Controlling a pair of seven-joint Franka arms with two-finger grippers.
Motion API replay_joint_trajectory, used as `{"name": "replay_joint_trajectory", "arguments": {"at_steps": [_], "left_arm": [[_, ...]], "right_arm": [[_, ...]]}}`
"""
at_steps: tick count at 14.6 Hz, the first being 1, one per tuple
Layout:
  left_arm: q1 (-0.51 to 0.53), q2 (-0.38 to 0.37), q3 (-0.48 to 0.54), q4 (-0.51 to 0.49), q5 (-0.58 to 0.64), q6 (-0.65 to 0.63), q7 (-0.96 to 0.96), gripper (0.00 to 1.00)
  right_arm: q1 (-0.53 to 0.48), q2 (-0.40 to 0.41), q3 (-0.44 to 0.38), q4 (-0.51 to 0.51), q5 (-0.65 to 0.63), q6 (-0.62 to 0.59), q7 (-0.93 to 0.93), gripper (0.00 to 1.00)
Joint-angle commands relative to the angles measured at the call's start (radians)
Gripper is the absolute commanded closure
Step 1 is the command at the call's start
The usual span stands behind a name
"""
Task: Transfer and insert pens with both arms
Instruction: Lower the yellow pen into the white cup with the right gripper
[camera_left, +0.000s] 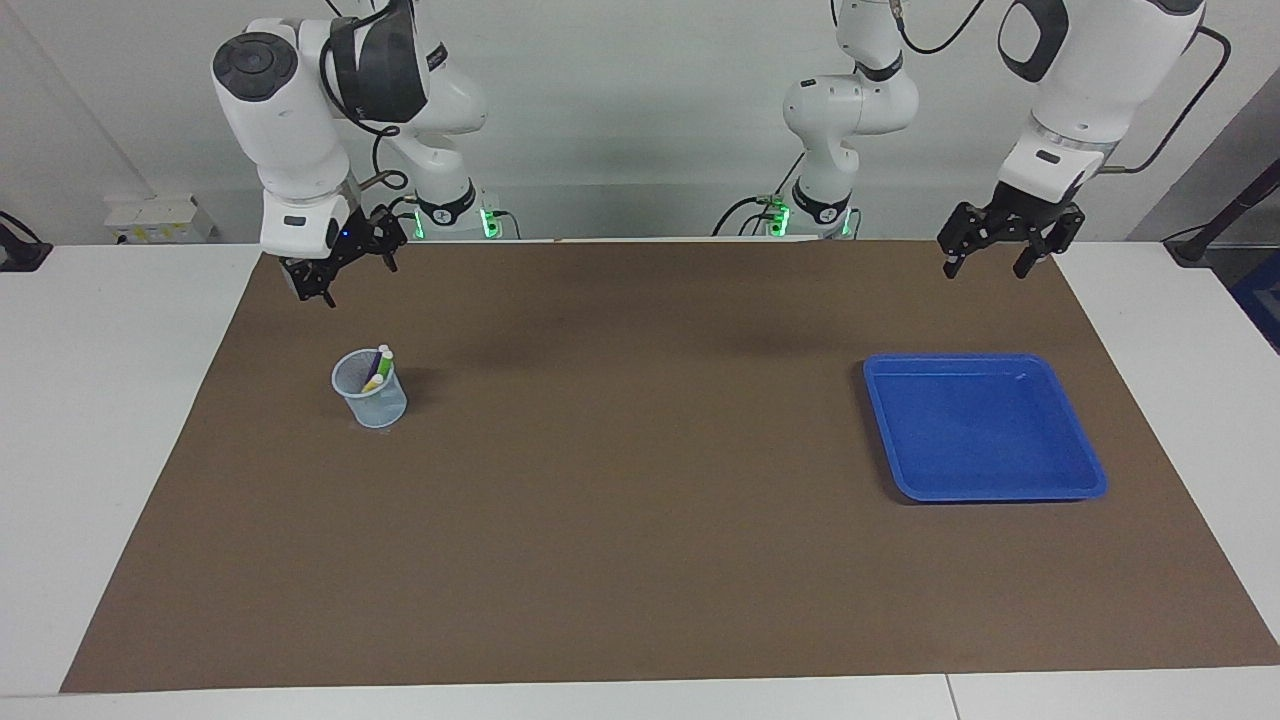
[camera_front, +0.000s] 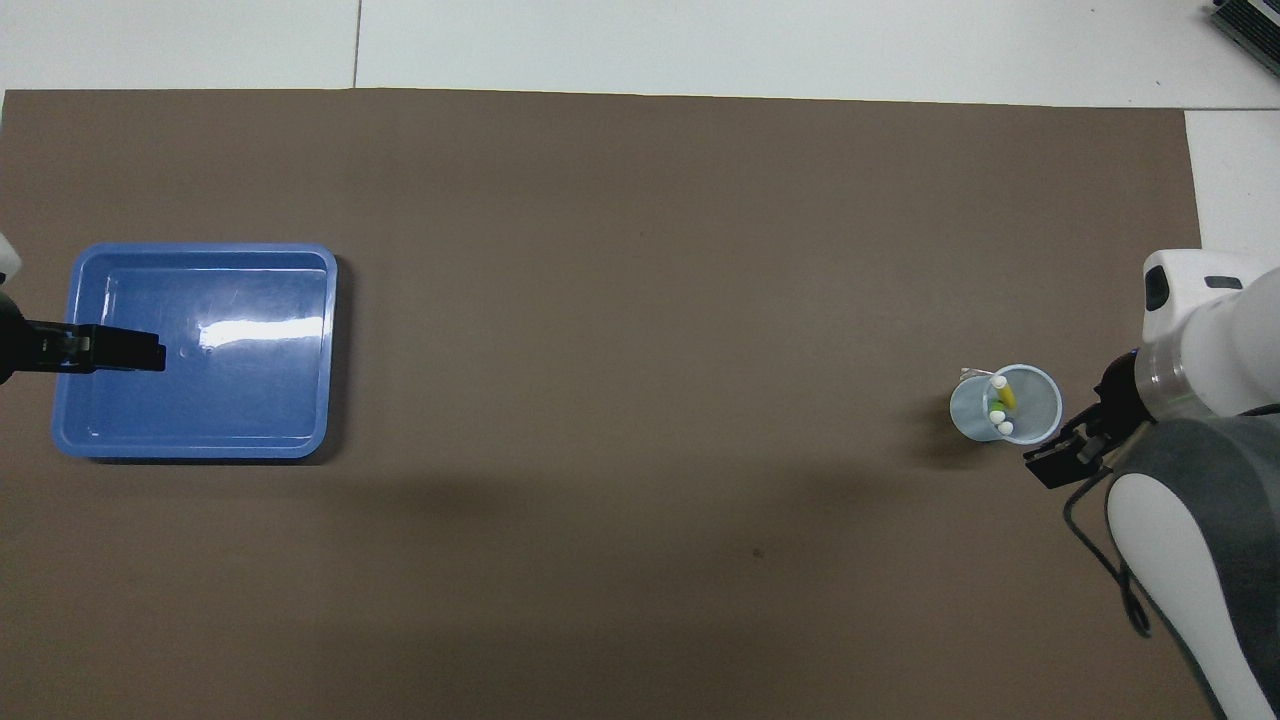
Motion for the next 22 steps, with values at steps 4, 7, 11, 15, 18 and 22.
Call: {"name": "replay_joint_trajectory", "arguments": {"at_steps": [4,7,11,15,18,22], "left_arm": [[-0.027,0.088,0.008,0.217,0.040,-0.126,0.011,0.00],[-0.044,0.080,0.007,0.200,0.041,-0.124,0.011,0.00],[-0.039,0.076,0.008,0.194,0.041,-0.129,0.013,0.00],[-0.033,0.073,0.014,0.191,0.041,-0.131,0.019,0.00],[-0.033,0.071,0.016,0.185,0.041,-0.131,0.019,0.00],[-0.030,0.071,0.022,0.185,0.040,-0.129,0.019,0.00]], "right_arm": [[-0.013,0.044,0.006,0.093,0.046,-0.054,0.220,0.00],[0.002,0.070,0.015,0.130,0.063,-0.062,0.320,0.00],[0.037,0.139,-0.003,0.237,0.045,-0.133,0.345,0.00],[0.071,0.139,-0.051,0.240,0.049,-0.127,0.348,0.00],[0.072,0.137,-0.054,0.243,0.045,-0.114,0.349,0.00],[0.097,0.131,-0.066,0.236,0.043,-0.122,0.368,0.00]]}}
